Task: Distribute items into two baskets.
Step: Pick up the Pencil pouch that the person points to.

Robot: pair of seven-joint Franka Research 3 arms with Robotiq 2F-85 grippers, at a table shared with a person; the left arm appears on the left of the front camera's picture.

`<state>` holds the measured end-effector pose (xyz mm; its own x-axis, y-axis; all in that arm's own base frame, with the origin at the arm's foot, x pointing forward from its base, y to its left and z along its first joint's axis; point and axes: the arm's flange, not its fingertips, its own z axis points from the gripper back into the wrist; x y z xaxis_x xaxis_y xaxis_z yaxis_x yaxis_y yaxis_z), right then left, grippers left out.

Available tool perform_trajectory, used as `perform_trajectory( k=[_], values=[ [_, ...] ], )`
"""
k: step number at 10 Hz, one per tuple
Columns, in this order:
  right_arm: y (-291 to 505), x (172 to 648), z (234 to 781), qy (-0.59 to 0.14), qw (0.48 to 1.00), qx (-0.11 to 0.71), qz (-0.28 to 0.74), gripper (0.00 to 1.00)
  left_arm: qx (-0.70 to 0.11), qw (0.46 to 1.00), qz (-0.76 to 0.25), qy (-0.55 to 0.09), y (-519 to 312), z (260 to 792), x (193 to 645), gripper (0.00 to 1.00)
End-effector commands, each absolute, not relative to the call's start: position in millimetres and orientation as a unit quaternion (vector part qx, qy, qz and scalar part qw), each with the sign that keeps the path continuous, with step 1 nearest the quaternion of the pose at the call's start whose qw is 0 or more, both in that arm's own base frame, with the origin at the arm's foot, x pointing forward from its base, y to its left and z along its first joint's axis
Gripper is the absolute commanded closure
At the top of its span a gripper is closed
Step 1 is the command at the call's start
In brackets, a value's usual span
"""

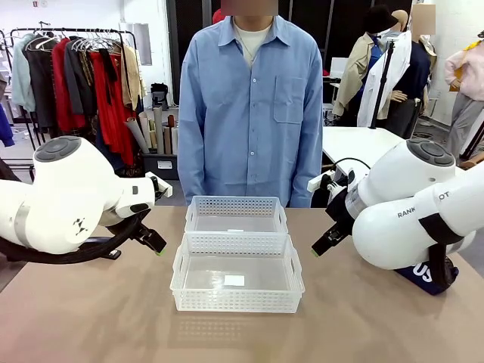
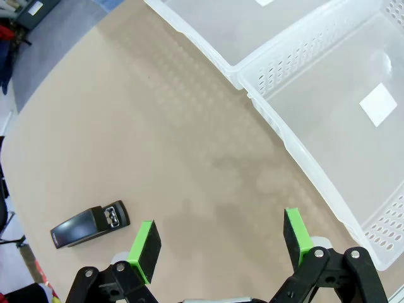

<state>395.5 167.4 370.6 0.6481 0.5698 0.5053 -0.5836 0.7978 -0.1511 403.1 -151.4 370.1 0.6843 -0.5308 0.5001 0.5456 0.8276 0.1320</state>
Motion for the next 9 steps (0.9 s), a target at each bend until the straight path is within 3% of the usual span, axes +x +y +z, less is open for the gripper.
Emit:
perform_trajectory(
  k=[1, 9],
  values=[
    [167, 396, 371, -0.274, 0.908, 0.013, 0.318, 0.00, -0.014, 0.916, -0.293, -0.272, -149, 373, 401, 0.00],
    [136, 402, 401, -0.257, 0.911, 0.075, 0.314, 0.00, -0.050, 0.920, -0.282, -0.267, -123, 408, 408, 0.00]
  ],
)
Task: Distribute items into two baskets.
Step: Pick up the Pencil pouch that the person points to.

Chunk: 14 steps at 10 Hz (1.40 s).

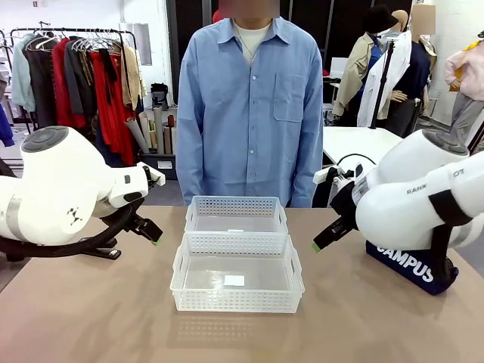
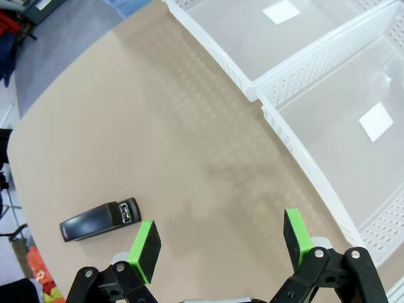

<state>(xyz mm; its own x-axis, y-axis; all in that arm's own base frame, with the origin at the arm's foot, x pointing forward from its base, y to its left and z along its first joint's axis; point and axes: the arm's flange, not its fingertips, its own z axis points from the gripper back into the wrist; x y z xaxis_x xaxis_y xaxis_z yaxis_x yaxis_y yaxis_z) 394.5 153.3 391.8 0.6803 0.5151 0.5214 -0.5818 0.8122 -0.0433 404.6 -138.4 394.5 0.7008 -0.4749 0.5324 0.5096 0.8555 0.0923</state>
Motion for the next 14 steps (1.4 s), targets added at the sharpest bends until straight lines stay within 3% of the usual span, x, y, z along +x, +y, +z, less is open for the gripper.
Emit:
perform_trajectory(
  k=[1, 5, 8, 11, 14],
  values=[
    [129, 404, 408, -0.256, 0.910, 0.082, 0.315, 0.00, -0.058, 0.918, -0.291, -0.262, -119, 418, 410, 0.00],
    [73, 411, 463, -0.269, 0.899, 0.146, 0.313, 0.00, -0.128, 0.908, -0.335, -0.216, -66, 477, 425, 0.00],
    [2, 397, 488, -0.295, 0.892, 0.203, 0.278, 0.00, -0.182, 0.889, -0.352, -0.229, -27, 515, 411, 0.00],
    [-63, 361, 511, -0.343, 0.875, 0.248, 0.236, 0.00, -0.184, 0.873, -0.338, -0.299, 10, 558, 376, 0.00],
    [-102, 333, 524, -0.335, 0.868, 0.282, 0.234, 0.00, -0.176, 0.863, -0.326, -0.342, 45, 589, 337, 0.00]
  ],
)
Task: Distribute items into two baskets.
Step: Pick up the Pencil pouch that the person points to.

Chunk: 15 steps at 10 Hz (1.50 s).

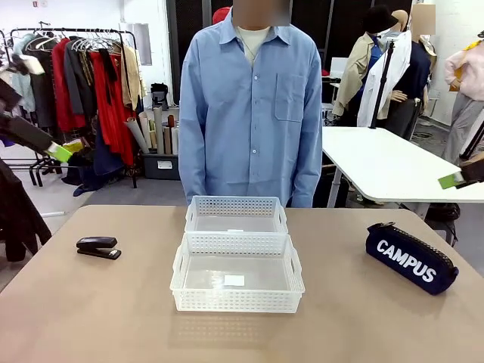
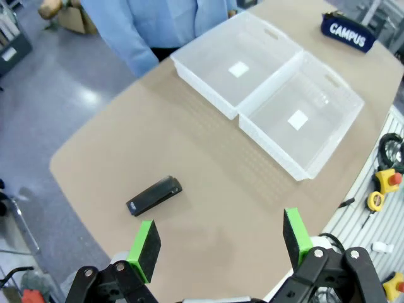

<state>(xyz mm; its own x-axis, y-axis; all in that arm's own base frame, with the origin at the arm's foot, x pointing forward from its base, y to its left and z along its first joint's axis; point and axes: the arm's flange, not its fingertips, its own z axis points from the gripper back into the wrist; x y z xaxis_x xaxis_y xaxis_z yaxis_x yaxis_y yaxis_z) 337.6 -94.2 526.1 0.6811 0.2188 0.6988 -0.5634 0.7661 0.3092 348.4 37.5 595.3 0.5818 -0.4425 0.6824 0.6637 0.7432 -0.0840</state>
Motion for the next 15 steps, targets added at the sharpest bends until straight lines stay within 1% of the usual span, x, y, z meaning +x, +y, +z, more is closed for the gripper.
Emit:
perform_trajectory(
  k=[1, 3, 7, 10, 11, 12, 15],
  values=[
    [-111, 327, 526, -0.339, 0.867, 0.285, 0.230, 0.00, -0.182, 0.857, -0.325, -0.357, 60, 592, 330, 0.00],
    [-126, 313, 530, -0.345, 0.861, 0.294, 0.232, 0.00, -0.199, 0.858, -0.302, -0.366, 93, 580, 321, 0.00],
    [-151, 292, 530, -0.364, 0.852, 0.310, 0.213, 0.00, -0.230, 0.845, -0.273, -0.399, 148, 545, 289, 0.00],
    [-160, 280, 529, -0.378, 0.845, 0.317, 0.205, 0.00, -0.233, 0.840, -0.266, -0.412, 154, 546, 281, 0.00],
    [-152, 278, 532, -0.385, 0.844, 0.300, 0.223, 0.00, -0.239, 0.837, -0.265, -0.415, 148, 549, 284, 0.00],
    [-158, 284, 530, -0.364, 0.859, 0.305, 0.193, 0.00, -0.227, 0.849, -0.254, -0.405, 161, 546, 281, 0.00],
    [-158, 284, 530, -0.364, 0.859, 0.305, 0.193, 0.00, -0.227, 0.849, -0.254, -0.405, 161, 546, 281, 0.00]
  ],
)
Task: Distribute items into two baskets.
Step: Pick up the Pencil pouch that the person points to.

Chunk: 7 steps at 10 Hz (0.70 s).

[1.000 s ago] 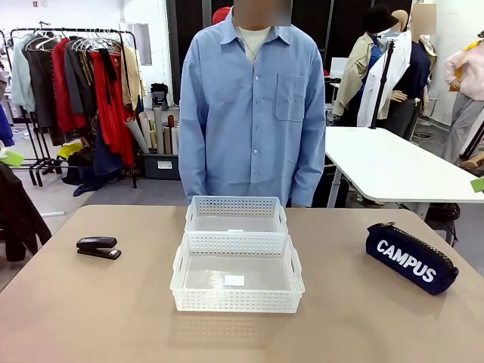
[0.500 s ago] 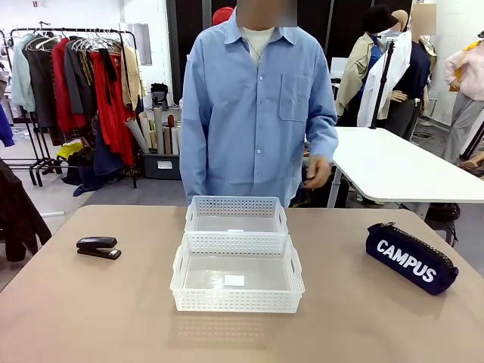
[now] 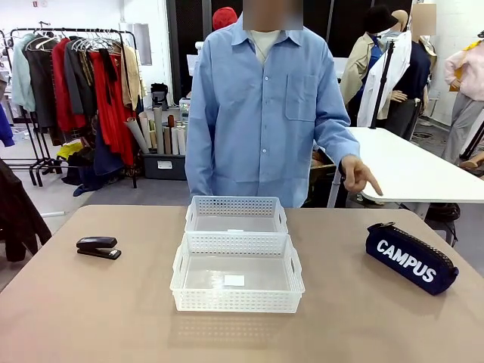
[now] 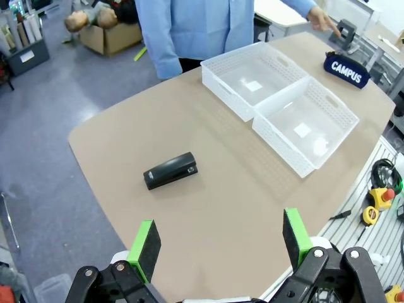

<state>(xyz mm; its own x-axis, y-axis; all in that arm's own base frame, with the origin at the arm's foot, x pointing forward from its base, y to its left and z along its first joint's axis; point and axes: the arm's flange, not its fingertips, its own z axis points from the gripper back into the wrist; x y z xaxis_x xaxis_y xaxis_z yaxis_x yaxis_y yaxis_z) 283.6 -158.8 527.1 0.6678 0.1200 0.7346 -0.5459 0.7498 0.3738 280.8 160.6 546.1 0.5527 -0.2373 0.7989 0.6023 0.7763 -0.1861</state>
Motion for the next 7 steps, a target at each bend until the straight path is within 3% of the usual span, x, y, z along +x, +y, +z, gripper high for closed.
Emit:
perform_trajectory(
  k=[1, 7],
  values=[
    [-157.6, 283.7, 530.2, -0.364, 0.859, 0.305, 0.193, 0.00, -0.227, 0.849, -0.254, -0.405, 160.8, 545.7, 280.6, 0.00],
    [-157.6, 283.7, 530.2, -0.364, 0.859, 0.305, 0.193, 0.00, -0.227, 0.849, -0.254, -0.405, 160.8, 545.7, 280.6, 0.00]
  ],
)
